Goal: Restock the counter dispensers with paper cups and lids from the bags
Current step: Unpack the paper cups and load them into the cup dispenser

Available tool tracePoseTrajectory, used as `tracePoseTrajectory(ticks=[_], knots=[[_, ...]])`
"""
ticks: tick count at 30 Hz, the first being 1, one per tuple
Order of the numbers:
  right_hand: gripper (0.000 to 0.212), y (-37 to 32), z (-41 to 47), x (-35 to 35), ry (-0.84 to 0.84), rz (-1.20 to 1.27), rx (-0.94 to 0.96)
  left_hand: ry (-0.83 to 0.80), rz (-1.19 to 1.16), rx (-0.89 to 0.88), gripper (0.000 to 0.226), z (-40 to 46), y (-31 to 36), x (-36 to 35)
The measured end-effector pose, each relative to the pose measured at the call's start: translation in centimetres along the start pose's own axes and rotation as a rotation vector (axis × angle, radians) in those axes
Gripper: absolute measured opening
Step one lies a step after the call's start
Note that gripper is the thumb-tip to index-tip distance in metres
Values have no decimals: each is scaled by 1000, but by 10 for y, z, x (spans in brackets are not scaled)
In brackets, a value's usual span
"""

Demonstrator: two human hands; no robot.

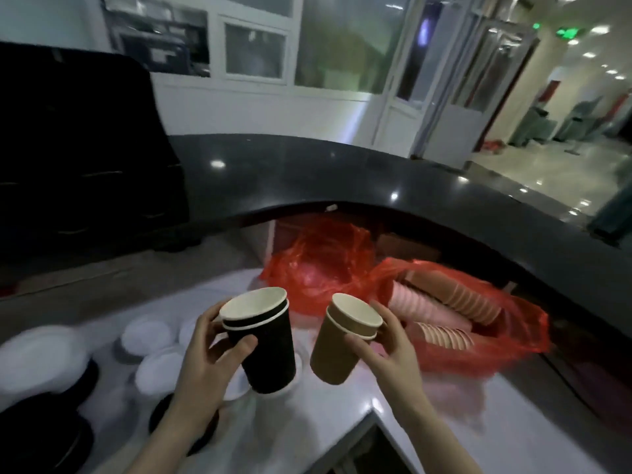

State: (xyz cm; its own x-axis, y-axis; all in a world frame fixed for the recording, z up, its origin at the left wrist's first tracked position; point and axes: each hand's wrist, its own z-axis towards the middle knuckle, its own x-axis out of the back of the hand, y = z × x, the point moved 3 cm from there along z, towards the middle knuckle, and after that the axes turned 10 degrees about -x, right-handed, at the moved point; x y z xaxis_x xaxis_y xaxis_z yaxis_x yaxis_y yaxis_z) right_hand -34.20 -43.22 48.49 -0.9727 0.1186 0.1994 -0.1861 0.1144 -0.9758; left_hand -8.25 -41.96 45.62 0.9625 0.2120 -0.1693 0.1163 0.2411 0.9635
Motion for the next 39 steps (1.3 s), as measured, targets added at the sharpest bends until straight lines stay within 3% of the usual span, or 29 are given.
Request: tracePoseTrajectory(ticks=[11,18,25,31,39], knots=[[74,-21,-148,-204,-654,-37,112,583,220,-35,42,-209,95,227],[83,-17,-243,-322,-931,-211,209,850,449,29,87,-310,110,361],[75,-12,-297,-450,-865,-344,329,848,564,45,77,-315,99,476],[90,-12,-328,-569,-729,-422,262,819,633,53,88,-287,93,591],[86,-7,-330,-662,-615,-536,246,801,668,16,84,-245,78,670]])
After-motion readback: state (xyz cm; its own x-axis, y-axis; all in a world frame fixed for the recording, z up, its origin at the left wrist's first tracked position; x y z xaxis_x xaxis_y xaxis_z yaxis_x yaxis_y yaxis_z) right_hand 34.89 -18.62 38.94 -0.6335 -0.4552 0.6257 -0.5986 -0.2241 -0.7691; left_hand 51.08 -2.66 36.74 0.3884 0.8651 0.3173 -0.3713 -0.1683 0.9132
